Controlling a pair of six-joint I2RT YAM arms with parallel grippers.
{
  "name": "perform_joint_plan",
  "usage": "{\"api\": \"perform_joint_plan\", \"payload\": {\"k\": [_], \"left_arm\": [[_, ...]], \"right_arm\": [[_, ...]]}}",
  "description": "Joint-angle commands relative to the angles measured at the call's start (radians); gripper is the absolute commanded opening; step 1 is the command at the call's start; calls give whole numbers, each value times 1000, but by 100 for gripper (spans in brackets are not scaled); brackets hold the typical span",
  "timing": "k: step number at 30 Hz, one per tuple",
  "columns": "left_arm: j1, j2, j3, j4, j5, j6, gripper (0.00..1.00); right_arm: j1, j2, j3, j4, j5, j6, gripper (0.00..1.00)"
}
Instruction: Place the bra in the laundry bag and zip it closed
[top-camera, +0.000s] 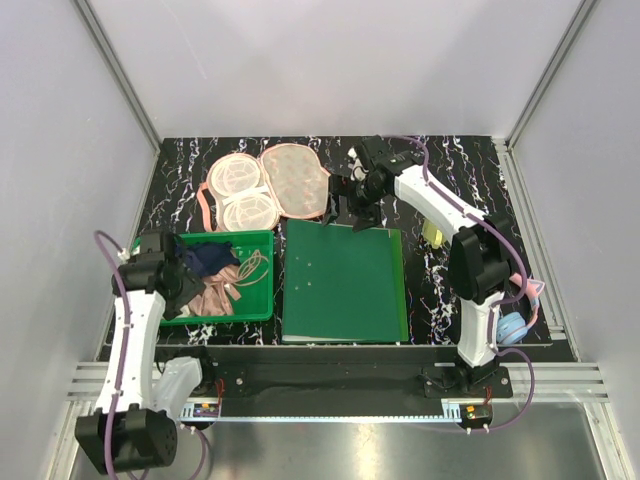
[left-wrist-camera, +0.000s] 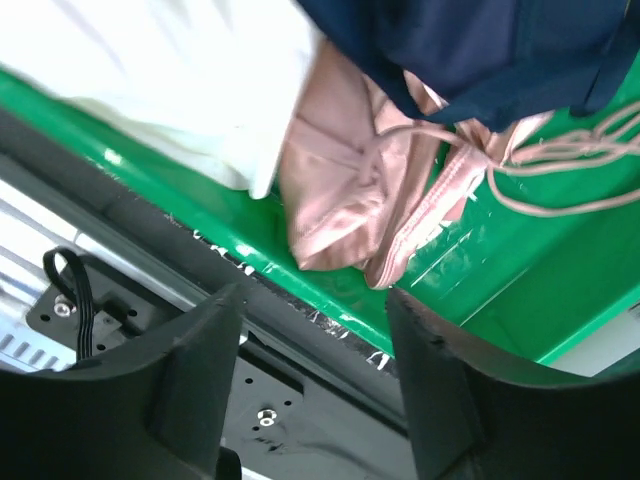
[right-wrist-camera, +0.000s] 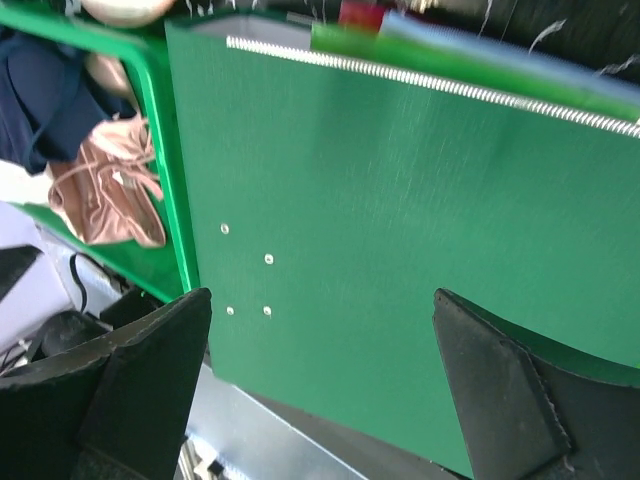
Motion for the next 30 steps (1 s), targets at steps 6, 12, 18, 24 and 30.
{"api": "perform_joint_plan", "payload": {"k": [6, 12, 18, 24, 30], "left_arm": [[41, 53, -25, 44, 75, 1, 70], [41, 139, -74, 109, 88, -26, 74], [43, 232, -64, 142, 72, -36, 48], [55, 197, -2, 70, 36, -49, 0], [56, 33, 145, -74, -8, -80, 0]], "right_arm": [[8, -104, -90, 58, -105, -14, 100], [8, -95, -65, 58, -120, -25, 100], [5, -99, -57, 58, -134, -23, 100], [7, -115, -71, 60, -134, -19, 100], [7, -139, -93, 58, -131, -12, 100]]}}
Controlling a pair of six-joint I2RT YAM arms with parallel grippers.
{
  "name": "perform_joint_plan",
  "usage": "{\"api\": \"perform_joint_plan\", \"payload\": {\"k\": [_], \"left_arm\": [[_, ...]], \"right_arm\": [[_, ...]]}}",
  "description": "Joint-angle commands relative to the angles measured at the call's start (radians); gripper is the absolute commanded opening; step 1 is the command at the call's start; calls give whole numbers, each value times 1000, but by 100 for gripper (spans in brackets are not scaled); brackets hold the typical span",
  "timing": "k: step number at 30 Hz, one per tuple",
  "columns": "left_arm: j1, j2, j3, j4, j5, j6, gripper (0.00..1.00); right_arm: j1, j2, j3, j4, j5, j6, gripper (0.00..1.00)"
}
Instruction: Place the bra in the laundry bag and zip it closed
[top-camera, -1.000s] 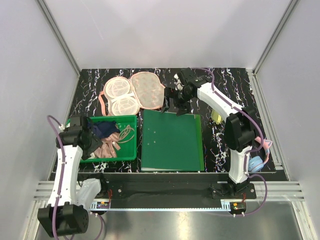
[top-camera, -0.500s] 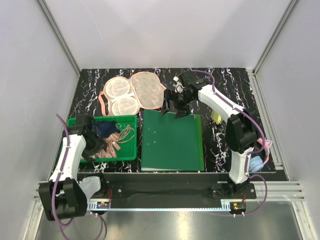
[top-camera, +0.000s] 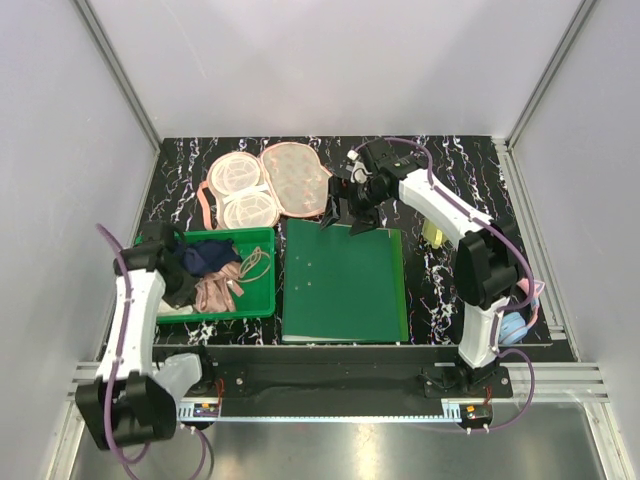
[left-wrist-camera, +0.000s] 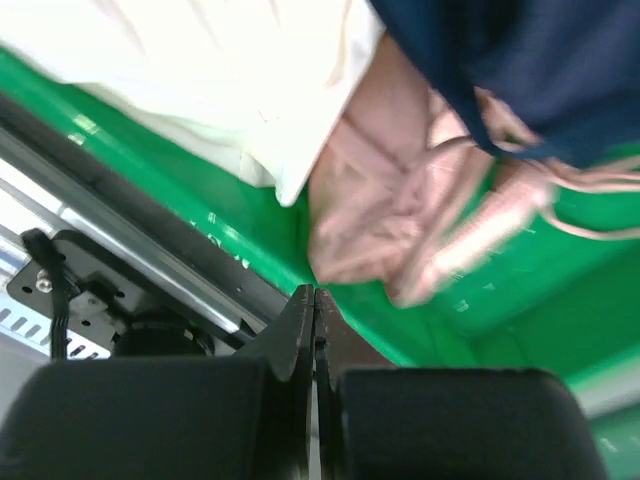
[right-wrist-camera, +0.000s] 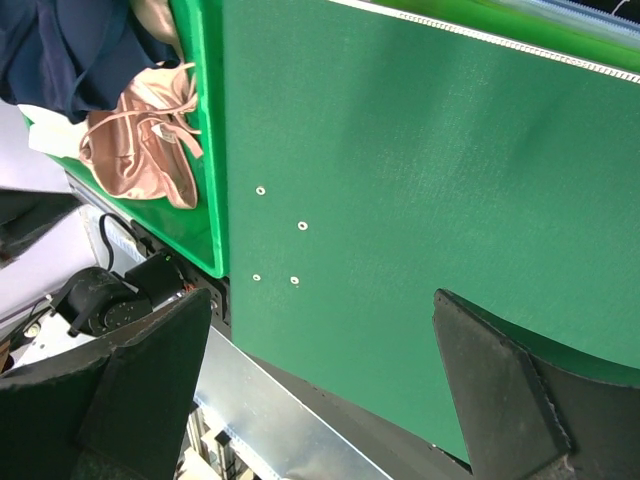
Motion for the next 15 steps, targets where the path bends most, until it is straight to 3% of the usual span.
{"api": "perform_joint_plan", "payload": {"k": [1, 5, 7, 9, 11, 15], "left_arm": [[5, -131, 162, -82, -33, -26, 0], [5, -171, 237, -88, -8, -16, 0], [5, -167, 210, -27, 83, 47, 0], [5, -130, 144, 7, 183, 67, 26], [6, -48, 110, 13, 203, 69, 68], [6, 20, 55, 83, 119, 98, 81]], "right_arm": [[7, -80, -6, 18, -26, -5, 99], [7, -100, -17, 18, -24, -2, 100], [7, -101, -22, 19, -29, 0, 100], [8, -104, -31, 19, -36, 6, 100], [8, -115, -43, 27, -38, 6, 100], [8, -146, -71, 33, -41, 6, 100]]}}
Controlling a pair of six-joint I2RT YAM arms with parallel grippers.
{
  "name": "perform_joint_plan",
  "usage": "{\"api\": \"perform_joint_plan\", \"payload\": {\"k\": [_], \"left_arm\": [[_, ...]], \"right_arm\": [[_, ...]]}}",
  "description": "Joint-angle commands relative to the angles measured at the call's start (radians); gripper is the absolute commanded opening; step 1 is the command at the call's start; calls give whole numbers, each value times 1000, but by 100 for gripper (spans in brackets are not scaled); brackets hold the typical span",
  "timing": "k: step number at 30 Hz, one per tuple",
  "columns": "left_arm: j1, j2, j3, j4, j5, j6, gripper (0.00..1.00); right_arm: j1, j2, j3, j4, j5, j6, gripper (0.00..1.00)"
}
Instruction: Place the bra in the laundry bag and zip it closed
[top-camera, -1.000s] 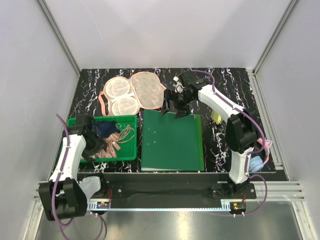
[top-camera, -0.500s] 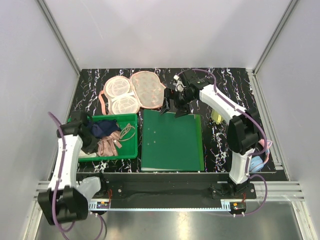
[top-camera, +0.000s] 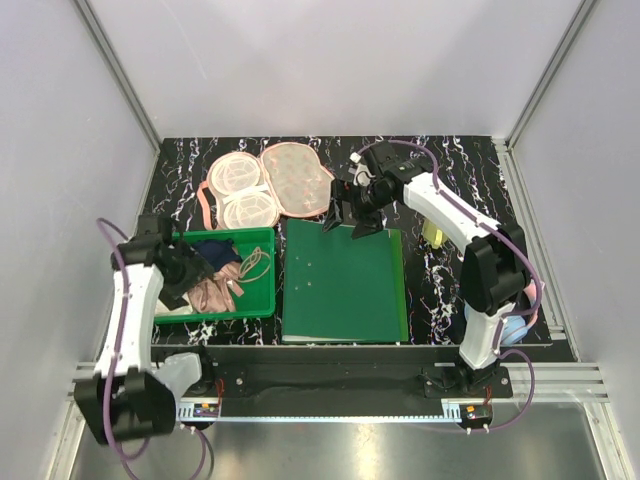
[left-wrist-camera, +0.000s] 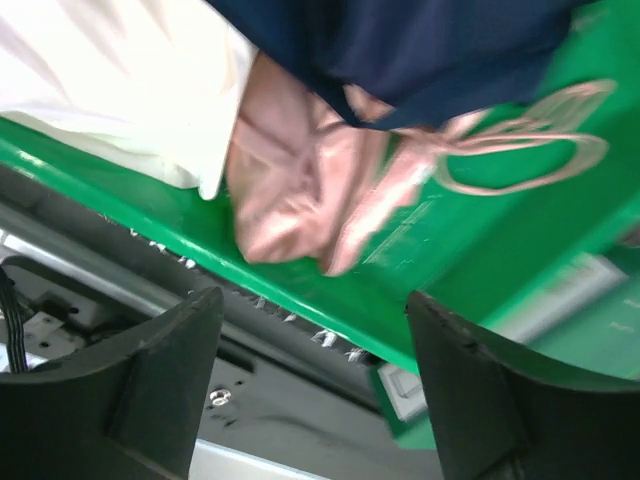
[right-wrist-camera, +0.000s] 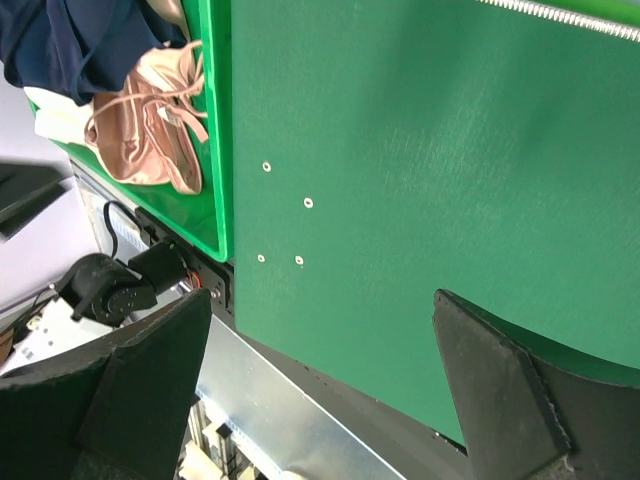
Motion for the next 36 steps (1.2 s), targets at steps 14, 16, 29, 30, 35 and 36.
{"api": "perform_joint_plan", "payload": {"k": [14, 16, 29, 30, 35, 36], "left_arm": [[6, 108, -116, 167, -102, -12, 61], [5, -2, -81, 177, -118, -33, 58], [153, 100, 81, 197, -199, -210, 83], [159, 145, 90, 206, -173, -229, 80], [193, 262, 118, 228, -147, -282, 77], [195, 273, 111, 223, -158, -314, 77]], "right_arm": [[6, -153, -66, 53, -46, 2, 100], [6, -159, -77, 56, -44, 2, 100], [6, -180, -108, 86, -81, 19, 100], [6, -180, -109, 86, -81, 19, 100], [6, -194, -112, 89, -81, 15, 100], [6, -196, -111, 89, -79, 12, 100]]}}
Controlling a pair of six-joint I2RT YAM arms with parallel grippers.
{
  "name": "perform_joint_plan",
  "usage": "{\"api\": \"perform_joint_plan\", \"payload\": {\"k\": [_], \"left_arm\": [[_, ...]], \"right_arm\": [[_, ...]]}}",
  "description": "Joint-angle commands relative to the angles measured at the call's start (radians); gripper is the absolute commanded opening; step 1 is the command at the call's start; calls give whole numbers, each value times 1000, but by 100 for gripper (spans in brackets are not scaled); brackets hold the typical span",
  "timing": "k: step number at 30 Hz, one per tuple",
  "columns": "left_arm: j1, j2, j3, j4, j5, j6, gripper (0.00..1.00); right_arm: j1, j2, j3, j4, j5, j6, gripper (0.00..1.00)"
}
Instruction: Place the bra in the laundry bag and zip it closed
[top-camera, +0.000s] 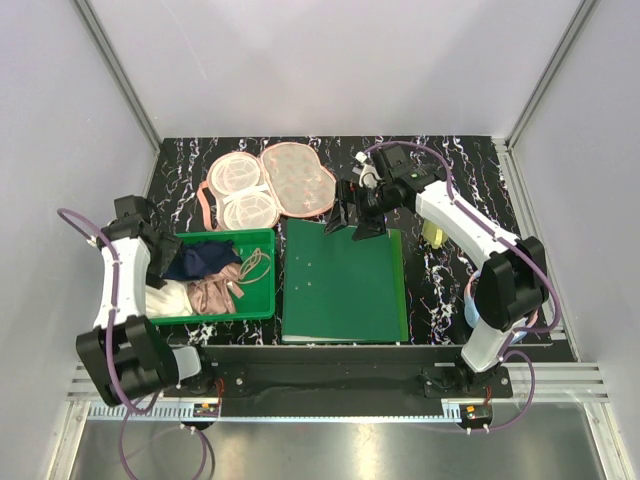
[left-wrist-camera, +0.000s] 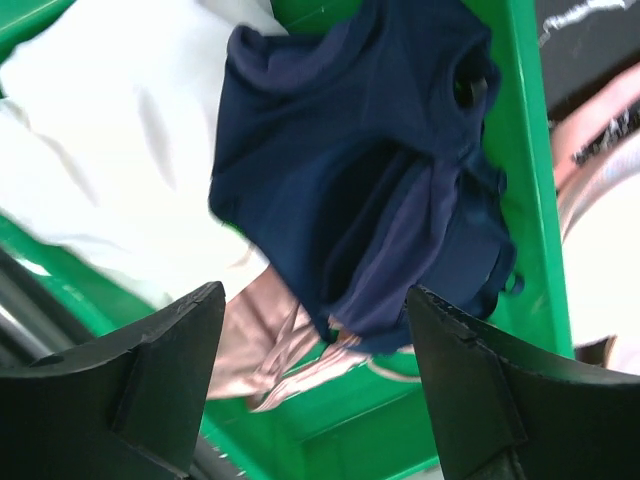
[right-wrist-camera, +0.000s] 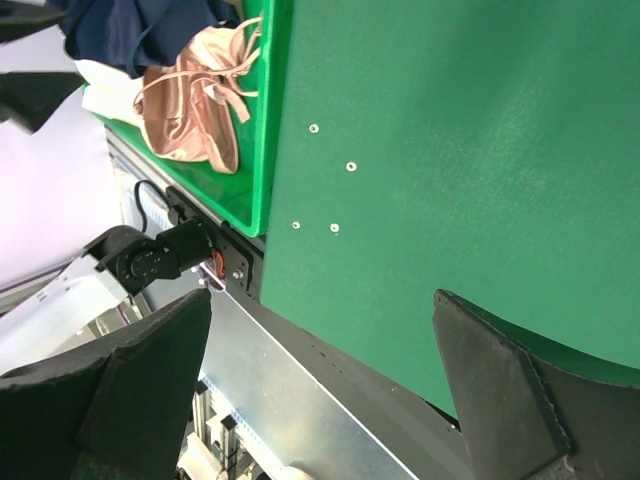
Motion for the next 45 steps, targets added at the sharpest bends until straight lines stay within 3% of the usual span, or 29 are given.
{"api": "perform_joint_plan", "payload": {"k": [1, 8, 14, 15, 17, 21, 25, 31, 37, 41, 42, 44, 45], "left_arm": [[21, 53, 30, 27, 4, -112, 77], [41, 50, -47, 16, -5, -209, 76], [44, 49, -53, 15, 16, -155, 71], [42, 17, -61, 10, 21, -137, 67], [33, -33, -88, 13, 33, -83, 67], [-95, -135, -91, -30, -39, 8, 71], [-229, -204, -142, -120, -65, -21, 78], [-292, -258, -236, -163, -120, -49, 78], [-330, -159, -289, -48, -74, -8, 78], [-330, -108, -273, -39, -174, 20, 68], [-329, -99, -268, -39, -195, 18, 54], [-327, -90, -242, -31, -238, 28, 40], [-327, -80, -224, -33, -243, 41, 20]], "right_arm": [[6, -68, 4, 31, -27, -4, 100], [8, -75, 5, 29, -11, -17, 100], [6, -68, 4, 29, -6, -20, 100], [6, -69, 2, 29, -6, -20, 100], [8, -62, 4, 32, -9, -20, 100], [8, -43, 14, 29, -26, -19, 100], [6, -25, 21, 31, -40, -13, 100], [6, -14, 16, 37, -61, -4, 100], [6, -16, 14, 42, -60, -4, 100], [5, -31, 4, 42, -41, -10, 100], [8, -37, -1, 42, -38, -13, 99], [6, -40, -5, 43, -32, -16, 99], [6, -40, -7, 43, -32, -16, 100]]}}
